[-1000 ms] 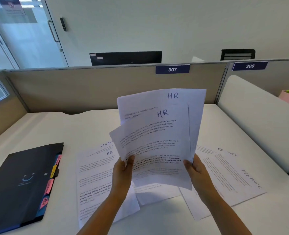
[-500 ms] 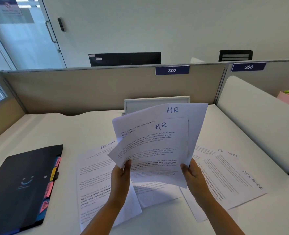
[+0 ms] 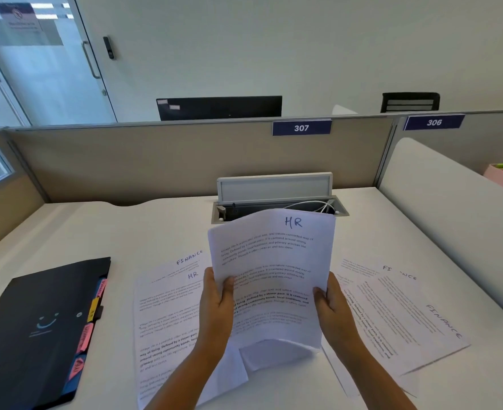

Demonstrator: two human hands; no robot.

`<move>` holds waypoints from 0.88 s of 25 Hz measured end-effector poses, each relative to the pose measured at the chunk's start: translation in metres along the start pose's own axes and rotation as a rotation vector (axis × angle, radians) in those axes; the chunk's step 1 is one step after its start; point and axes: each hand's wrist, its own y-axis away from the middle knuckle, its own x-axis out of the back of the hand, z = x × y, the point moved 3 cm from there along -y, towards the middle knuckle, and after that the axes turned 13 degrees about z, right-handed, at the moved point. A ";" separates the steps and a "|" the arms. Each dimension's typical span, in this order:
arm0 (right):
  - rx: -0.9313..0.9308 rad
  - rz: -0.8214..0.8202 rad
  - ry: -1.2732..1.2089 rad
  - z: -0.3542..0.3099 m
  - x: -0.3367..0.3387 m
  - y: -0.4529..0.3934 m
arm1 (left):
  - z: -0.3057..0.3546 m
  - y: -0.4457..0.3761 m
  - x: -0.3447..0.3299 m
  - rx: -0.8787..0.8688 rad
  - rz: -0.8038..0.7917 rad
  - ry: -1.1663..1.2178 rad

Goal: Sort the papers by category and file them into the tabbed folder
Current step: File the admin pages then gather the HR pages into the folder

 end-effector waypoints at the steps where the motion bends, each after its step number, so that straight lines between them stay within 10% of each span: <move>1: -0.001 0.020 -0.019 -0.004 0.001 -0.002 | 0.004 0.001 -0.001 -0.016 0.009 0.014; 7: -0.124 -0.078 -0.257 -0.008 -0.005 0.007 | -0.010 0.003 0.000 0.061 0.044 0.059; 14: -0.008 0.033 0.277 0.011 -0.001 0.035 | -0.085 0.024 -0.003 0.281 -0.046 -0.135; 22: -0.423 -0.306 -0.183 0.013 -0.017 0.020 | -0.096 0.010 0.008 0.218 -0.007 -0.304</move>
